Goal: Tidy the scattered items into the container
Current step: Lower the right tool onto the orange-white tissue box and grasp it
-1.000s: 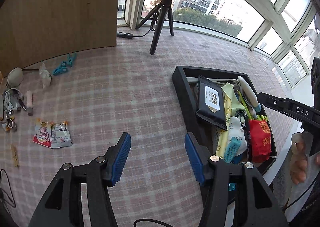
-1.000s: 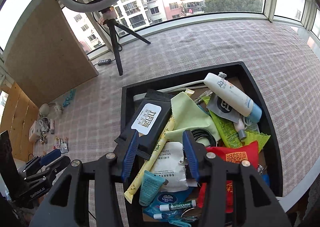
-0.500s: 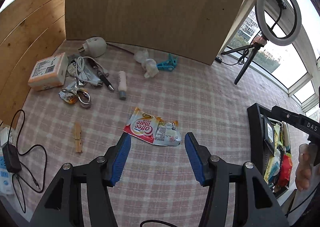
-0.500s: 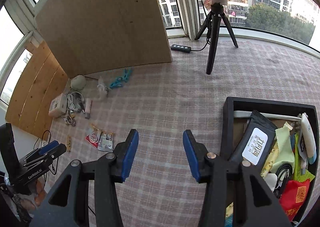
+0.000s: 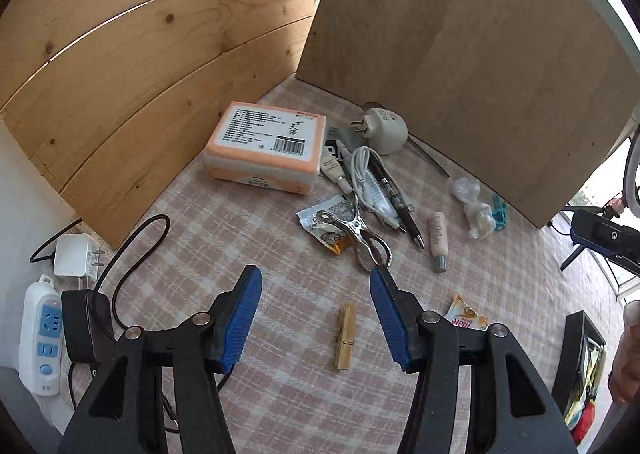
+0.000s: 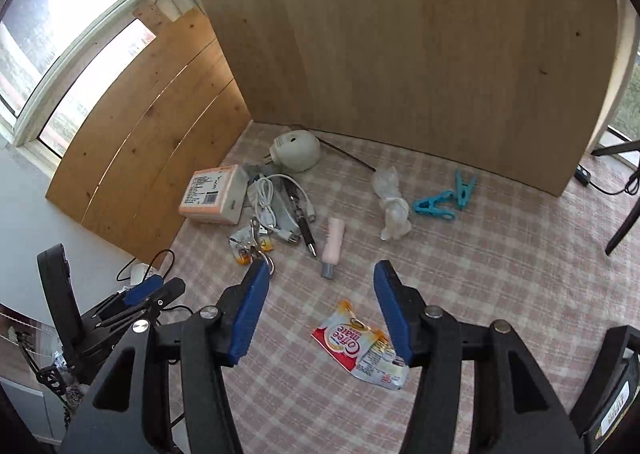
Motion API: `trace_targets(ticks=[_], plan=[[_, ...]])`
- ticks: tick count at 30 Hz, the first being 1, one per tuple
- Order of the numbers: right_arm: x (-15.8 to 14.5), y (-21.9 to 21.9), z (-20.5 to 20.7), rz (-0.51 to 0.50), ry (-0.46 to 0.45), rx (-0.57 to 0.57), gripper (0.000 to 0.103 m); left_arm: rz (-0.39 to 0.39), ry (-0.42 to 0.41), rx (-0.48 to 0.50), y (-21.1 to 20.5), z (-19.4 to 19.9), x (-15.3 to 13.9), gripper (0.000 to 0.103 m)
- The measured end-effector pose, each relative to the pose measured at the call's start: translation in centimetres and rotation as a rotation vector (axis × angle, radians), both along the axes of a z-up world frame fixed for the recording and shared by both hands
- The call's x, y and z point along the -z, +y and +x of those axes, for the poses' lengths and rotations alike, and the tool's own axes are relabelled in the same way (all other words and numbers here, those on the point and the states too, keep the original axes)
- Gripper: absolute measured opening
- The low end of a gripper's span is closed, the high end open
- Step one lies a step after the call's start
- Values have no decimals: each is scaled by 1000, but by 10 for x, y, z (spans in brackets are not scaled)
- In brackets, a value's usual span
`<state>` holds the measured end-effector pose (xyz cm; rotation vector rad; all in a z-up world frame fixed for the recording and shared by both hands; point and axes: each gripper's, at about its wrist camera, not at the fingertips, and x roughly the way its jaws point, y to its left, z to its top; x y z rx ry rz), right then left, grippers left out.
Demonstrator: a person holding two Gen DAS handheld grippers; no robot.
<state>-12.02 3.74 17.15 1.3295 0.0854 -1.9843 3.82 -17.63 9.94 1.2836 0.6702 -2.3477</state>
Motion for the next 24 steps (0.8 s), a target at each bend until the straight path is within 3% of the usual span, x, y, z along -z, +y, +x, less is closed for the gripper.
trace_targets(ticks=[6,12,19,24], plan=[[7,-118,-17,32,22,-219,54,39,22,-101,-34,-6,19,54],[40,-208,-36,85,-19,-323,54,74,28,-147,-50,-21,40,54],[86,-281,-62,116,-89,-375,54,111,38,-172,-63,-39,61,54],[106,-308,-66,129,-117,-408,54,95,35,-174,-70,-50,68,54]])
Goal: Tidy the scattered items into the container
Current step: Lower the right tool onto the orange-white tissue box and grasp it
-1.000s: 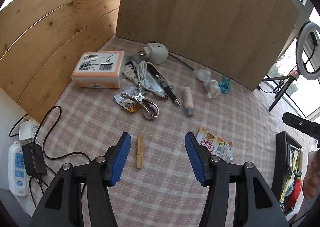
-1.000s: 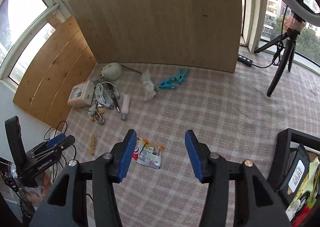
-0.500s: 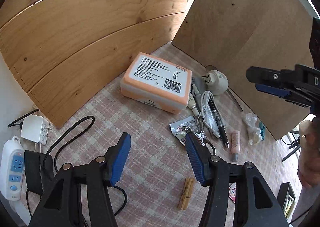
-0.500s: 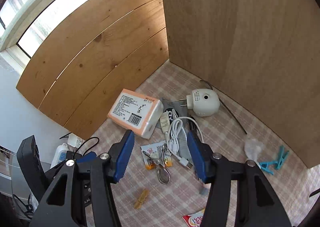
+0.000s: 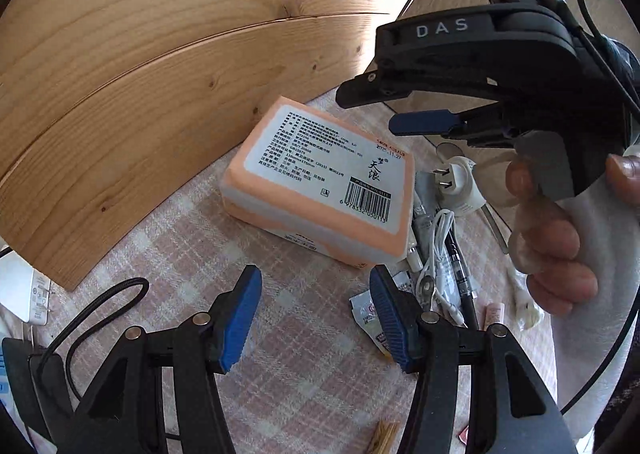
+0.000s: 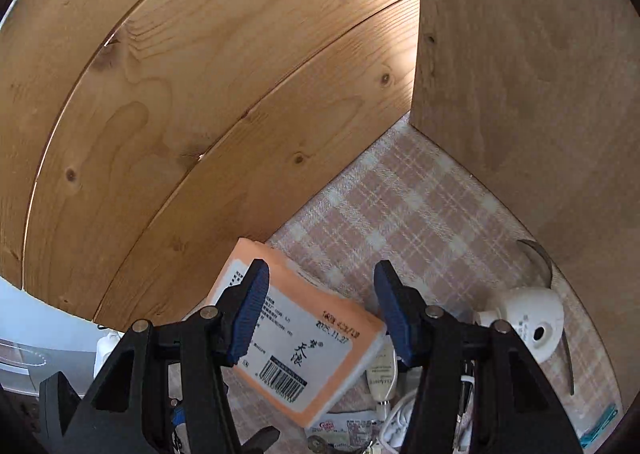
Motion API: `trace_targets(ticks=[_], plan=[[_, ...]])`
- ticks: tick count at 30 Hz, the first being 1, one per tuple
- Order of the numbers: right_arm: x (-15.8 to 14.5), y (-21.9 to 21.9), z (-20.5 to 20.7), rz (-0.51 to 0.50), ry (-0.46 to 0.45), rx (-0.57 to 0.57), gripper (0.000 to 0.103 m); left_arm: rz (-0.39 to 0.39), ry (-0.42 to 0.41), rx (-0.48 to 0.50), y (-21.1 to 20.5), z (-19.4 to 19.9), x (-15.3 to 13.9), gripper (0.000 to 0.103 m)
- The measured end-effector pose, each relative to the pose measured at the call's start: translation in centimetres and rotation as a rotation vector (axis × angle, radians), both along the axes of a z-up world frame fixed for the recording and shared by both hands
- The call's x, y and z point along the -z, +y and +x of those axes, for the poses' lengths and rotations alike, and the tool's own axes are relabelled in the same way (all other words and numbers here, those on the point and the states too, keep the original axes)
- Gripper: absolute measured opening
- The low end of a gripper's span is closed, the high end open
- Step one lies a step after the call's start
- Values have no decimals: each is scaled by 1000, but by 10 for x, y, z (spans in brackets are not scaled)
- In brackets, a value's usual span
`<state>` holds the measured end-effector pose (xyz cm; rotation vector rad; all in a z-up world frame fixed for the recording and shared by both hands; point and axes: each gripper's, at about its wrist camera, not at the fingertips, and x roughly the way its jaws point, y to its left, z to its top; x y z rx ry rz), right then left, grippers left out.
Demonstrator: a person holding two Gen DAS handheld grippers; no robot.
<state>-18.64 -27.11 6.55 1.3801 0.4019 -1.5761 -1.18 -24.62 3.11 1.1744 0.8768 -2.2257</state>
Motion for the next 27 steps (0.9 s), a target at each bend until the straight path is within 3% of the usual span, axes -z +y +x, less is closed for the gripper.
trace_targets(ticks=[4,7,12,20,25,27], plan=[[15,-8,2,22,-33,-11,54,6,-13,21,-1,-11,8,54],[24,-9,3,13,-108,-7,54,3,-21,44,-1,-18,13,54],[23,-4,7,4,-123,1,54,33,-24,65,-3,-20,22,53],[12,15,23,16,-108,-23,55,3,-37,118,19,-16,15,38],[19,30,31,52,-74,-18,56,-4,-36,108,24,-4,13,35],[19,38,31,50,-87,-3,56,-14,-31,84,22,4,11,27]])
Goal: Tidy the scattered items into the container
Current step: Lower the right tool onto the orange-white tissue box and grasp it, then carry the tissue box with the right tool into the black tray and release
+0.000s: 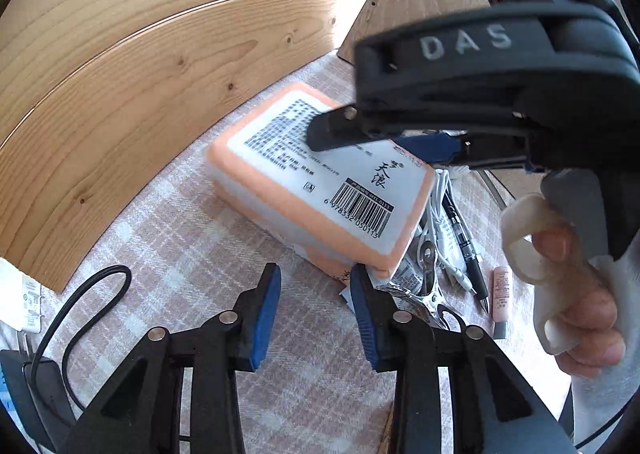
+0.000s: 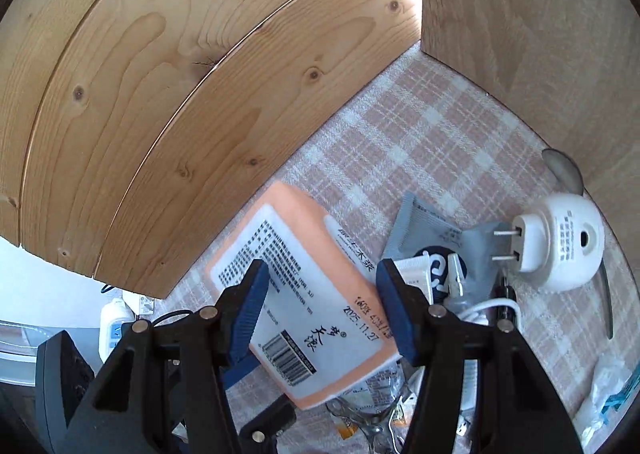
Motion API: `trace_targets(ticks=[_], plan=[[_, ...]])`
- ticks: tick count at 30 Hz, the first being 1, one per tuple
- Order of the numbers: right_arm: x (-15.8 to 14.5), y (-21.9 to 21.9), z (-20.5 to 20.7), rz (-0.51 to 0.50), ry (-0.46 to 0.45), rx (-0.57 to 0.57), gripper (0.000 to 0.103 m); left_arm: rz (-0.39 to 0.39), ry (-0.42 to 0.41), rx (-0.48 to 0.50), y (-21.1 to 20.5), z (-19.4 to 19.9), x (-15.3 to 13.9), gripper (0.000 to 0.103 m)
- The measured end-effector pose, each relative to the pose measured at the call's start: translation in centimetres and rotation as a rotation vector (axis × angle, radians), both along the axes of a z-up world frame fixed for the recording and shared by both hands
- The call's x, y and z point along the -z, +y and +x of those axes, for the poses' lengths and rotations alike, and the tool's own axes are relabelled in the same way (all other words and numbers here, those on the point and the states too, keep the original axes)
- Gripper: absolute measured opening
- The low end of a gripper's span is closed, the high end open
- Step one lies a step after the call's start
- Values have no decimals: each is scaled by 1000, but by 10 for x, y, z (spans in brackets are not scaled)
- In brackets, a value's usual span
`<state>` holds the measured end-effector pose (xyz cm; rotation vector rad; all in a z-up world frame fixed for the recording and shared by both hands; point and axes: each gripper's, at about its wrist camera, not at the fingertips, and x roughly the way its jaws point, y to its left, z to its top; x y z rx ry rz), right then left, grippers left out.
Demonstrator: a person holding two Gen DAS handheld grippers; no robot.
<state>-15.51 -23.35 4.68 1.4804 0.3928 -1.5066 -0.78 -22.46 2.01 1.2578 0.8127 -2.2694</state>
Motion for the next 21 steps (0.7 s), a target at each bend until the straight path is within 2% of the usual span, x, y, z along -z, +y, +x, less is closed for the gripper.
trace_targets(ticks=[2,3,6,9,12,14,16,17,21], plan=[[0,7,3,6,-22,-7,56,-35,5,-40,-5,9,-5,10],[2,10,6,10,-35,-20,56,-40,-2,-48,-8,12,-6,10],[1,18,23,19,-9,-27,56,19,-14,-24,-20,12,3,10],[3,21,23,14,-12,-6,56,64,7,-6,-33,6,6,10],[5,25,21,9,-11,8,56,64,8,25,-39,8,6,10],[2,25,25,4,-9,13,56,56,10,50,-34,-1,3,0],[-2,25,29,5,11,3,56,7,-13,64,-29,4,-4,0],[-3,25,43,3,19,4,55,8,-11,64,-26,10,-11,0],[-6,41,45,-10,-9,37,52,33,11,75,-19,19,-16,0]])
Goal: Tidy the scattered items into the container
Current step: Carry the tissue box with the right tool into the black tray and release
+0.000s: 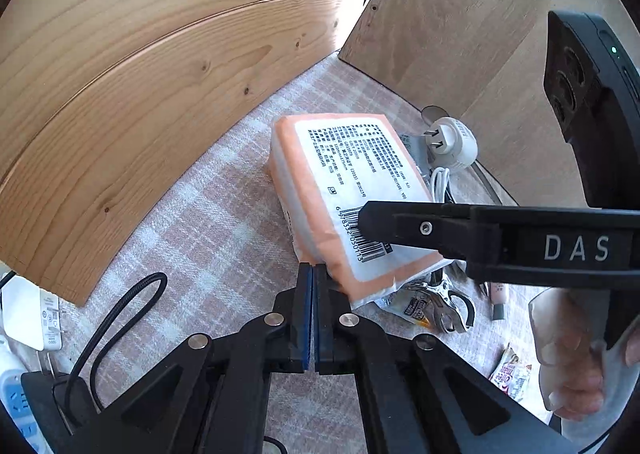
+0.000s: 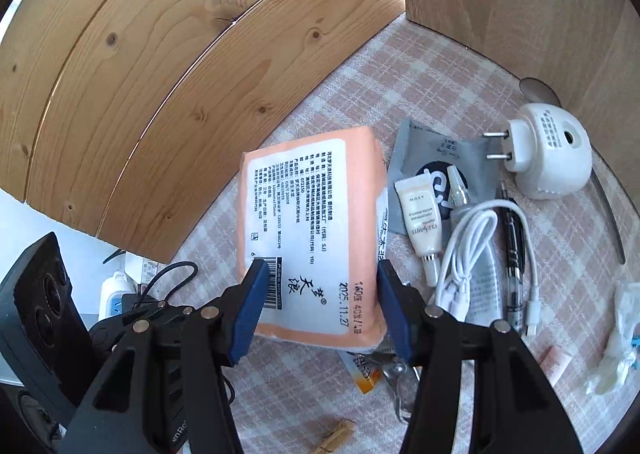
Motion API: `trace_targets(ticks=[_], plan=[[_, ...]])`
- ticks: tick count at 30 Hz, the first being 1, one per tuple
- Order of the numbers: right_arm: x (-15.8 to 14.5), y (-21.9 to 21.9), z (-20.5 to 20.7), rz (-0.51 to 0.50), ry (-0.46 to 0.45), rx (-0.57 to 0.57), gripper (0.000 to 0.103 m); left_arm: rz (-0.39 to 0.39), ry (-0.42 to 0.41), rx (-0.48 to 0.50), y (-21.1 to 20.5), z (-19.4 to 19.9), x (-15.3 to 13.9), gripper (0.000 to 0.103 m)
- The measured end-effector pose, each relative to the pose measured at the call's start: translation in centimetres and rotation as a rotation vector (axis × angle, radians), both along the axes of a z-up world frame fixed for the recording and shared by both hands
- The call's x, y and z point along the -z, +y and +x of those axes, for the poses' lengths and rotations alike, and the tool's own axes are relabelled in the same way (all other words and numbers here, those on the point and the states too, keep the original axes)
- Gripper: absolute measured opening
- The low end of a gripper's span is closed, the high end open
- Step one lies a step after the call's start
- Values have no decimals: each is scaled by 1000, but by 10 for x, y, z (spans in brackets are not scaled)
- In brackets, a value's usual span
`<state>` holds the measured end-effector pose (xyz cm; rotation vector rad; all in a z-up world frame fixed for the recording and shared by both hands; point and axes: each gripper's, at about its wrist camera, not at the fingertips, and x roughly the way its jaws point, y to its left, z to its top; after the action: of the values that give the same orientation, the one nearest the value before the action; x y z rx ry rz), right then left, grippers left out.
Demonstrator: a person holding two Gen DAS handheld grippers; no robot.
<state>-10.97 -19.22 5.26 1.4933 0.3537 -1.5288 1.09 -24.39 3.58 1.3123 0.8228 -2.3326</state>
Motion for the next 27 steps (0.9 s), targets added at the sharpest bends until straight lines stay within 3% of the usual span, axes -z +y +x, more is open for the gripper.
trace_targets(ticks=[10,15,27], plan=[[-51,67,8,-81,0,73,51,-63,65,98,50,10,-53,0],[-85,114,18,-124,44,134,51,-93,112,167,88,13,-86,0],[-132,307,27,-198,107,425,51,-136,203,466,239,-9,-132,0]])
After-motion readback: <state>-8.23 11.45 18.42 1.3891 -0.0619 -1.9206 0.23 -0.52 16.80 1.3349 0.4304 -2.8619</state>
